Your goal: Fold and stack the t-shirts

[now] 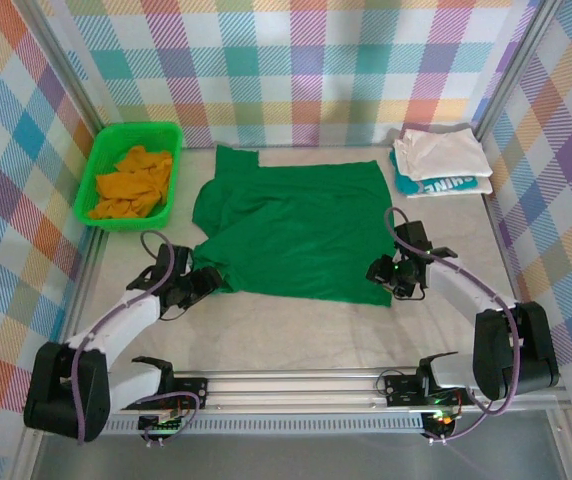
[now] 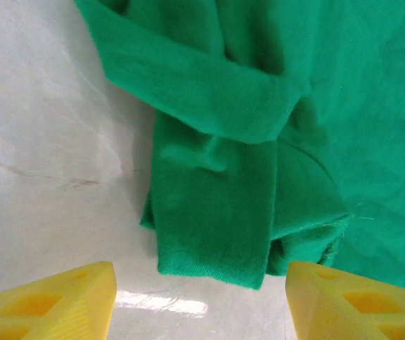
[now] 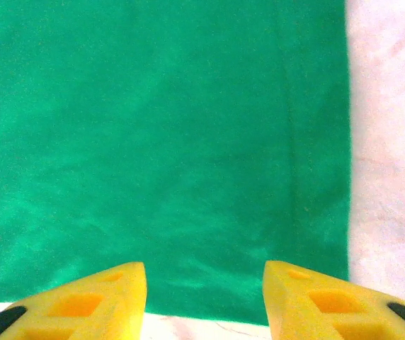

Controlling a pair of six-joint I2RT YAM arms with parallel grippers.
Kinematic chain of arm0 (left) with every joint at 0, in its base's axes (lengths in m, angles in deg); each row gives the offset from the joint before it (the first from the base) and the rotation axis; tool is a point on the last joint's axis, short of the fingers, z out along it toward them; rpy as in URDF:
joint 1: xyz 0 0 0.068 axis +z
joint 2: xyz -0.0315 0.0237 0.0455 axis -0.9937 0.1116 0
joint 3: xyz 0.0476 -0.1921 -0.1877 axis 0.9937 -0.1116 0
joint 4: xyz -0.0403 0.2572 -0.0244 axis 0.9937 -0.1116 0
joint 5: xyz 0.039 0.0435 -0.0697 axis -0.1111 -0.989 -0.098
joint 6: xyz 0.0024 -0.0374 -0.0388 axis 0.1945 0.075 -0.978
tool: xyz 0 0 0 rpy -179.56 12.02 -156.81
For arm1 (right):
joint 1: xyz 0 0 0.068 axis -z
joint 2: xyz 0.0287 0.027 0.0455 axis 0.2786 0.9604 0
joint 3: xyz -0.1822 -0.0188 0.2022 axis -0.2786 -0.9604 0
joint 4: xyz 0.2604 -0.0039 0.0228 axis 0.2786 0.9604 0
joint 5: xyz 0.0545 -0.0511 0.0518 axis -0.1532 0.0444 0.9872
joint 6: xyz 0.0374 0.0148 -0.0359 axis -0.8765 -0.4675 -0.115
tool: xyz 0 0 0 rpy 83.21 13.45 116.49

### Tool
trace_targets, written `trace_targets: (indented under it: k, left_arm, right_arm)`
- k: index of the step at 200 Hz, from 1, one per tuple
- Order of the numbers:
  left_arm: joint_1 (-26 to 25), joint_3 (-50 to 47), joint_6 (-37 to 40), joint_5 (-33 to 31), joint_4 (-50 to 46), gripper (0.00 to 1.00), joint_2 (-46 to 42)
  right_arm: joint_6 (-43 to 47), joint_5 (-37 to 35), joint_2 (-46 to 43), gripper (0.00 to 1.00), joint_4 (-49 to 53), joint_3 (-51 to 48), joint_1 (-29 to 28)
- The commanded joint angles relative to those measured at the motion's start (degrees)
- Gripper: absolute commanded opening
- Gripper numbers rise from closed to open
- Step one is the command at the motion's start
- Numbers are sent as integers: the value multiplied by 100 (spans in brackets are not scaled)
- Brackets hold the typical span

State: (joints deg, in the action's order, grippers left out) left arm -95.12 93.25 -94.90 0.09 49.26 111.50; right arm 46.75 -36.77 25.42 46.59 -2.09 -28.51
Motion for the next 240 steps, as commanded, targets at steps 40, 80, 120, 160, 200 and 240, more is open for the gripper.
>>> trace_targets:
  k: [40, 80, 120, 160, 200, 240]
  left_arm:
    - [-95, 170, 301, 677, 1438, 26, 1259]
    - [-370, 864, 382, 457, 720, 0, 1109]
    - [-403, 1670, 325, 585, -559, 0, 679]
    - [-403, 2559, 516, 641, -1932, 0, 698]
    - [-324, 3166, 267, 1278, -2697, 0, 696]
    - [-324, 3500, 962, 1515, -4169, 0, 860]
  right_arm:
    - [-284, 219, 229, 51, -286, -417, 44]
    - [-105, -122, 279, 51, -141, -192, 67]
    - [-49, 202, 433, 39, -258, -140, 471]
    - [180, 87, 657, 28, -275, 33, 669]
    - [374, 150, 812, 26, -185, 174, 861]
    - [496, 176, 807, 30, -15, 255, 924]
